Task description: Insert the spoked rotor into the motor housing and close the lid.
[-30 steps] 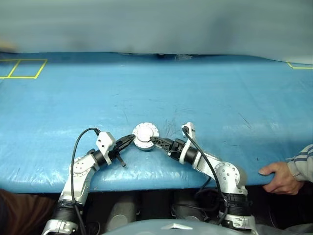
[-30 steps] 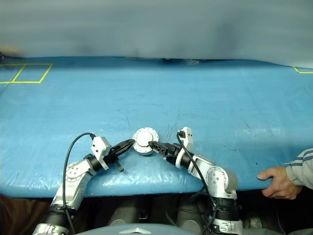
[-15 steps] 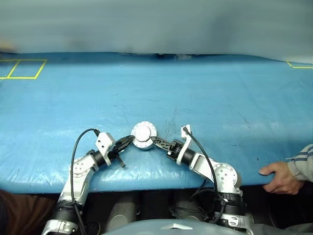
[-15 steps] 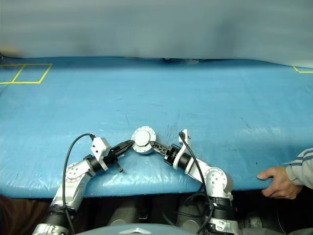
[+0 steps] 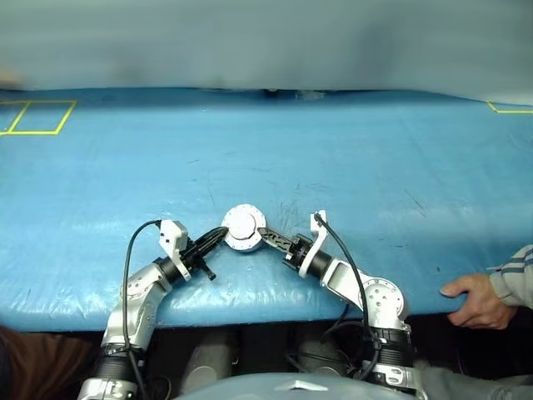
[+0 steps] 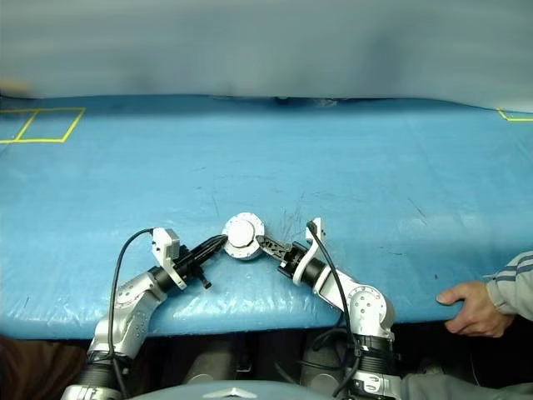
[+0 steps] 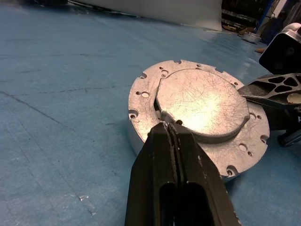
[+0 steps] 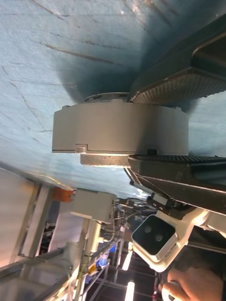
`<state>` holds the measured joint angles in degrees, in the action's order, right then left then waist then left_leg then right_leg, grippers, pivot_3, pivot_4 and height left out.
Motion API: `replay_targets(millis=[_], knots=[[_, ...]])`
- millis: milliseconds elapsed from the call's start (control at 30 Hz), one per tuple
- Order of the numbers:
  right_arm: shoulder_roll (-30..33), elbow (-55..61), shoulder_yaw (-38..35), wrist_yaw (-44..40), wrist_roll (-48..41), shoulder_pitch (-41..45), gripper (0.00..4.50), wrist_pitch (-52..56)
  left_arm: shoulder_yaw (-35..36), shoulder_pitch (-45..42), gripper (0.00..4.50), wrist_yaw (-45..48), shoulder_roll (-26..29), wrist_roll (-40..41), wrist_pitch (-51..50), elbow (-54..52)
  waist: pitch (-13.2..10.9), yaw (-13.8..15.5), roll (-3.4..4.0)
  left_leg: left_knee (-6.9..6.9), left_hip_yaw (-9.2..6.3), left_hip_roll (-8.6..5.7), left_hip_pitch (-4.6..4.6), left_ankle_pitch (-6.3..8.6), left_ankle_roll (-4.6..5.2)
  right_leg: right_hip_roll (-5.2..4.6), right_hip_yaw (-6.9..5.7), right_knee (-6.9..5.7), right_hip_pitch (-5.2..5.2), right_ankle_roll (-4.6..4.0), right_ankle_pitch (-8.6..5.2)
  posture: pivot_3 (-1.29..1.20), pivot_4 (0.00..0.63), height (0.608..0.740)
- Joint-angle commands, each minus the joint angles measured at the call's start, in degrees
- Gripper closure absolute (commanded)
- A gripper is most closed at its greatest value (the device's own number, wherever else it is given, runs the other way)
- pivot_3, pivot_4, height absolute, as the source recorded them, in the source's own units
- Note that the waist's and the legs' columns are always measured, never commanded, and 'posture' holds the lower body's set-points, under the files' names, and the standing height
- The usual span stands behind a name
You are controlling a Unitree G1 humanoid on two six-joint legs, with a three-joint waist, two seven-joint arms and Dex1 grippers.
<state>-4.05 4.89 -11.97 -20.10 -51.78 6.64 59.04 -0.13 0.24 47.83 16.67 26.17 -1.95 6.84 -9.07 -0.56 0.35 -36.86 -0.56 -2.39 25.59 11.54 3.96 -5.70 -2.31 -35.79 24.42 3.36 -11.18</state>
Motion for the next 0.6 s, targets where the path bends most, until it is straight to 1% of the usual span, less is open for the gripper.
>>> replay_targets(millis=[33,100,200,300,367,433,567,600], knots=[[-1.1,1.5,-3.5,1.4,-3.8,1.5,3.33,-2.9,3.7,0.3,4.50,-3.1,-2.6,4.4,-2.7,-2.2,0.0,0.1,-0.03,0.00,0.02,-0.02,0.00,-0.09,0.17,0.00,0.00,0.00,0.00,0.02,0.01,0.00,0.150,0.740],[-1.5,1.7,-4.3,2.3,-4.9,1.8,3.33,-3.4,4.1,0.4,4.50,-3.7,-3.1,4.8,-3.8,-2.6,0.0,0.1,-0.06,-0.06,0.02,-0.02,0.02,-0.09,0.21,0.03,-0.01,0.01,0.00,0.05,0.02,0.00,0.150,0.740],[-2.7,2.9,-5.2,3.9,-7.8,2.2,3.33,-3.6,4.9,0.9,3.93,-4.5,-4.4,6.1,-4.9,-3.1,-0.1,0.0,-0.05,-0.09,0.02,0.01,0.02,-0.09,0.20,0.08,-0.02,-0.02,0.00,0.09,0.00,0.00,0.150,0.740],[-3.4,3.6,-5.7,5.2,-10.8,2.4,3.33,-3.7,6.2,1.1,2.95,-5.1,-6.2,9.0,-7.0,-4.1,-0.1,-0.1,-0.06,-0.09,0.03,0.02,0.02,-0.09,0.21,0.09,-0.01,-0.02,0.01,0.10,-0.02,0.00,0.150,0.740],[-4.2,4.6,-6.1,6.0,-14.1,2.9,3.33,-3.9,7.6,1.2,2.33,-5.2,-8.0,14.6,-11.1,-5.8,-0.1,-0.1,-0.10,-0.08,0.04,0.02,0.03,-0.09,0.21,0.10,0.00,-0.02,0.02,0.05,0.01,0.00,0.150,0.740],[-4.4,5.2,-5.8,6.7,-16.6,3.3,3.33,-4.2,8.9,1.2,1.62,-5.8,-9.7,19.4,-15.0,-7.4,-0.2,-0.1,-0.11,-0.09,0.03,0.02,0.05,-0.10,0.22,0.09,0.00,-0.02,0.03,0.05,0.01,0.00,0.150,0.740],[-4.1,6.1,-4.1,8.1,-20.0,3.6,3.33,-4.6,10.5,0.9,0.27,-7.7,-11.9,26.1,-21.6,-8.7,-0.2,-0.1,-0.11,-0.14,0.04,0.02,0.05,-0.10,0.23,0.16,-0.01,-0.04,0.01,0.15,-0.04,0.00,0.150,0.740],[-4.1,6.3,-3.5,8.6,-20.7,3.6,3.33,-4.6,10.9,0.7,0.03,-8.0,-12.3,28.3,-23.7,-8.9,-0.2,-0.1,-0.11,-0.14,0.04,0.01,0.05,-0.11,0.24,0.20,-0.01,-0.05,0.01,0.20,-0.07,0.00,0.150,0.740]])
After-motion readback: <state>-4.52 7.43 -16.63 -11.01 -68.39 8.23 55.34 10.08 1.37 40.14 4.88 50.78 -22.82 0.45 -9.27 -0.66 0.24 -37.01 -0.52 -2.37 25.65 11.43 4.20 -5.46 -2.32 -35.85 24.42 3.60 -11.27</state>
